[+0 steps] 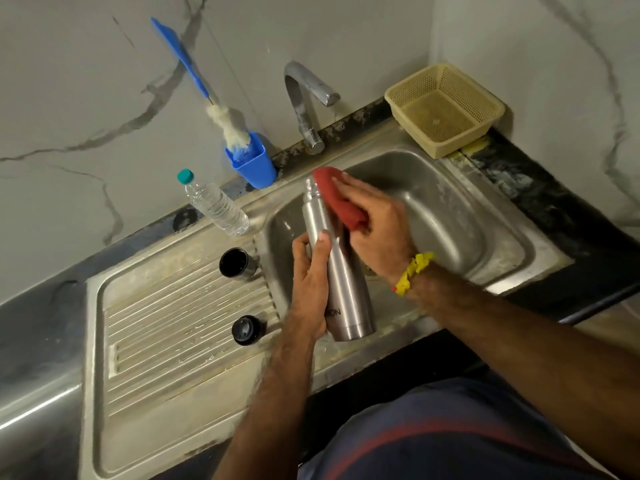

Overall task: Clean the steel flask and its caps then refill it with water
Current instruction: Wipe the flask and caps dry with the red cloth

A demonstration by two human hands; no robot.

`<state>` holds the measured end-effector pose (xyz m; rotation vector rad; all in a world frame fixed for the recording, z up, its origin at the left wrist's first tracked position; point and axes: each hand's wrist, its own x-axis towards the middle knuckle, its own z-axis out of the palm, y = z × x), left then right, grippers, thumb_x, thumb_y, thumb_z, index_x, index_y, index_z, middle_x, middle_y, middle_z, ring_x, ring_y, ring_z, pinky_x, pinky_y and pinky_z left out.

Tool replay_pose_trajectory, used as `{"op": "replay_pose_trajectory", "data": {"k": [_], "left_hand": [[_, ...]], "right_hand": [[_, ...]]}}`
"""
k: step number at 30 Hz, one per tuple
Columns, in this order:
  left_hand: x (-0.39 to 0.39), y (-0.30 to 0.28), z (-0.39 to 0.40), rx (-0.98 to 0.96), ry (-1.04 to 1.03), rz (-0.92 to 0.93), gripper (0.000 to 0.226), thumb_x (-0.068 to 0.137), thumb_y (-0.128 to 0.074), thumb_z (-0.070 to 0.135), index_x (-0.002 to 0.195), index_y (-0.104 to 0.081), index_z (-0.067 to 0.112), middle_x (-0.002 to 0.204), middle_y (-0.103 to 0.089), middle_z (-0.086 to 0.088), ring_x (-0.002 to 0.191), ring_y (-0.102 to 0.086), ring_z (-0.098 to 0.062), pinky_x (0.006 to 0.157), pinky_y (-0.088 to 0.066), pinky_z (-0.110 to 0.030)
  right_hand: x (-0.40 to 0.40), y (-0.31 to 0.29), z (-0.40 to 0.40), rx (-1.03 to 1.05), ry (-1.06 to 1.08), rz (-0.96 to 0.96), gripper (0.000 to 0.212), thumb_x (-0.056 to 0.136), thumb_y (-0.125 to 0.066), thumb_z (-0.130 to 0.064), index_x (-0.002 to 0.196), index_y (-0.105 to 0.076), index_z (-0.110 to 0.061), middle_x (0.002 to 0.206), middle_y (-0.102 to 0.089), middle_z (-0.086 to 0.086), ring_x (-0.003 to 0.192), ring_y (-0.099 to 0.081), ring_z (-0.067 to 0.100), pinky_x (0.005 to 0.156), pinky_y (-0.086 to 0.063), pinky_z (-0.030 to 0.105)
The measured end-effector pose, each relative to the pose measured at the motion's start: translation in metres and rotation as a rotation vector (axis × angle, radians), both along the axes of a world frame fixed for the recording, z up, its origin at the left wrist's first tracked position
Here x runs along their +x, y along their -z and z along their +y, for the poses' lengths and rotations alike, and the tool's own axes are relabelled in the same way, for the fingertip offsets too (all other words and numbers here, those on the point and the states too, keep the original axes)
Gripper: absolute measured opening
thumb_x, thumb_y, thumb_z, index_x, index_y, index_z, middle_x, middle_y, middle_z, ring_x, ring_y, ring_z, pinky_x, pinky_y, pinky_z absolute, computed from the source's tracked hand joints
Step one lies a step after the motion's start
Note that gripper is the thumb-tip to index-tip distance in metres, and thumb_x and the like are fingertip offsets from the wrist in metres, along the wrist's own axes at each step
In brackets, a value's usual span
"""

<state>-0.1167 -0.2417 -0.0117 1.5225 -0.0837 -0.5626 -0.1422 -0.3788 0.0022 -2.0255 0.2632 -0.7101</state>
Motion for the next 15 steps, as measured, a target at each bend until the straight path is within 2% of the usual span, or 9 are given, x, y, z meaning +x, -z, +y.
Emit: {"op": "replay_pose_trajectory", "data": {"k": [2,4,6,10,13,15], "left_hand": [[-0.002,0.001,0.001,-0.047,-0.017,0.02,0.045,0.092,-0.059,0.054,0.116,-0.05,0.016,0.094,-0.067,-0.007,0.079,-0.069,-0.018,0.069,-0.06,-0.036],[-0.001,0.0,0.003,-0.049,-0.014,0.008,0.048,0.092,-0.06,0.054,0.118,-0.05,0.015,0.1,-0.066,-0.011,0.086,-0.067,-0.025,0.075,-0.062,-0.041],[0.0,-0.002,0.006,-0.049,-0.01,-0.008,0.045,0.095,-0.06,0.053,0.118,-0.051,0.015,0.1,-0.066,-0.011,0.085,-0.067,-0.025,0.073,-0.061,-0.04],[0.0,0.002,0.013,-0.096,-0.053,0.048,0.042,0.093,-0.059,0.053,0.114,-0.053,0.017,0.106,-0.067,-0.017,0.091,-0.066,-0.031,0.085,-0.058,-0.052],[-0.003,0.008,0.015,-0.07,-0.027,0.087,0.053,0.092,-0.061,0.057,0.122,-0.054,0.014,0.118,-0.064,-0.031,0.097,-0.065,-0.043,0.089,-0.054,-0.065],[-0.002,0.009,0.013,-0.091,-0.055,0.148,0.069,0.087,-0.063,0.065,0.131,-0.057,0.012,0.124,-0.064,-0.031,0.107,-0.064,-0.043,0.097,-0.053,-0.064]], "right_hand": [[0.009,-0.01,-0.001,-0.166,-0.112,0.013,0.061,0.078,-0.065,0.003,0.136,-0.058,-0.013,0.145,-0.053,0.011,0.136,-0.049,0.027,0.116,-0.038,0.041],[0.017,-0.015,-0.011,-0.122,-0.133,0.033,0.062,0.078,-0.063,0.007,0.137,-0.058,-0.013,0.145,-0.054,0.01,0.136,-0.049,0.025,0.114,-0.04,0.042],[0.02,-0.017,-0.011,-0.014,-0.054,0.021,0.061,0.078,-0.058,0.01,0.135,-0.059,-0.009,0.142,-0.057,0.012,0.134,-0.051,0.024,0.111,-0.044,0.042],[-0.002,-0.005,0.005,-0.182,-0.173,-0.009,0.061,0.078,-0.062,0.009,0.135,-0.06,-0.012,0.145,-0.053,0.01,0.136,-0.048,0.024,0.115,-0.039,0.038],[0.0,-0.004,0.002,0.026,-0.076,-0.02,0.056,0.077,-0.058,0.013,0.131,-0.061,-0.004,0.137,-0.059,0.014,0.13,-0.052,0.016,0.109,-0.046,0.042],[-0.005,-0.005,0.007,0.018,-0.08,-0.016,0.058,0.076,-0.057,0.012,0.132,-0.061,-0.003,0.139,-0.058,0.014,0.132,-0.052,0.02,0.111,-0.044,0.04]]}}
